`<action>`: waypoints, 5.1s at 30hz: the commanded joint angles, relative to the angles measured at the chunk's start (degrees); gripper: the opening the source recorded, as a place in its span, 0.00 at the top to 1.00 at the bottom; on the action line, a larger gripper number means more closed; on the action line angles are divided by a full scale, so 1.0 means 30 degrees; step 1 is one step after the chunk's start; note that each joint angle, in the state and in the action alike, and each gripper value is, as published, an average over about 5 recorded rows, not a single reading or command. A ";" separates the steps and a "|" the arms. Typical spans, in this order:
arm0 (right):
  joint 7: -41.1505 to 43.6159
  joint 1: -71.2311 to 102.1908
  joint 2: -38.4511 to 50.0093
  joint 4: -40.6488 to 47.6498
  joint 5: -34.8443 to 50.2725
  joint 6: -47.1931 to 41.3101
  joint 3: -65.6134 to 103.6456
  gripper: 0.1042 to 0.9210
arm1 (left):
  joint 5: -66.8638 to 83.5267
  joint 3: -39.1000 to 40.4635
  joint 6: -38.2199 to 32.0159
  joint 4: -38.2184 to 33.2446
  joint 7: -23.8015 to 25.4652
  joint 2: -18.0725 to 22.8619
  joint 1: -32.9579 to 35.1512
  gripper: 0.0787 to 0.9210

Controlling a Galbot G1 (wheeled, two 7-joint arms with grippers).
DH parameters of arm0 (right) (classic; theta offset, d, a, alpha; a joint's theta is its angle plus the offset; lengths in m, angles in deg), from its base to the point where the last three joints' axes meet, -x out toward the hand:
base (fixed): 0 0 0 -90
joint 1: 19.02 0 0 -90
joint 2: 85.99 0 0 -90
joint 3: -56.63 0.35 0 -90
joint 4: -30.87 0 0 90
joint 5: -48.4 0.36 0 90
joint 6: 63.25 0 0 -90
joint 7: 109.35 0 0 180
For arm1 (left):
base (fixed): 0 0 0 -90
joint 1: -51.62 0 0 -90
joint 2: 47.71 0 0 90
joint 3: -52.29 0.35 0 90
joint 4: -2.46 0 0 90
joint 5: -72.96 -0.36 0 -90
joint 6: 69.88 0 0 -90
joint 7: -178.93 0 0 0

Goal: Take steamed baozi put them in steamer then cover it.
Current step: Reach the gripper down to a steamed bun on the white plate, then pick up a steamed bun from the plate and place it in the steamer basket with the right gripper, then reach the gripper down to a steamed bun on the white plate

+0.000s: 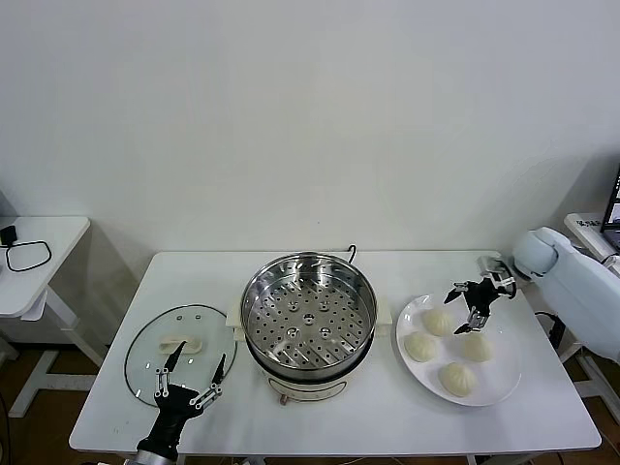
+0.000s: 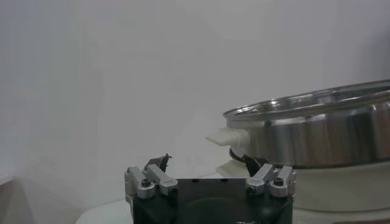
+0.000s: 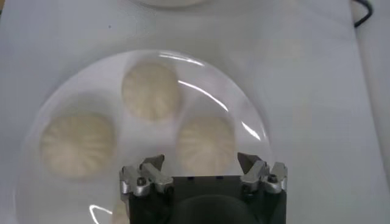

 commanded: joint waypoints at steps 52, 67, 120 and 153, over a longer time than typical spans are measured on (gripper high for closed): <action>0.0475 -1.5039 -0.3391 -1.1767 0.3153 0.5341 -1.1311 0.39 | 0.0002 0.0170 -0.0029 -0.0483 -0.0150 0.0001 -0.0088 0.12; -0.0622 -1.0363 -0.7875 -0.7713 -0.1232 0.5721 -1.1577 0.41 | 0.0057 0.0121 -0.0120 -0.0689 -0.0232 0.0028 -0.0037 0.12; -0.0753 -1.1655 0.5275 -1.0432 0.8497 -0.4370 -1.7083 0.12 | 0.0090 0.0547 -0.0296 -0.0720 -0.0321 -0.0206 -0.0315 0.12; -0.4791 -0.5466 0.1572 -0.6794 0.7470 -0.3969 -1.3407 0.12 | 0.0146 0.0202 -0.0267 -0.0282 -0.0485 -0.0068 -0.0378 0.12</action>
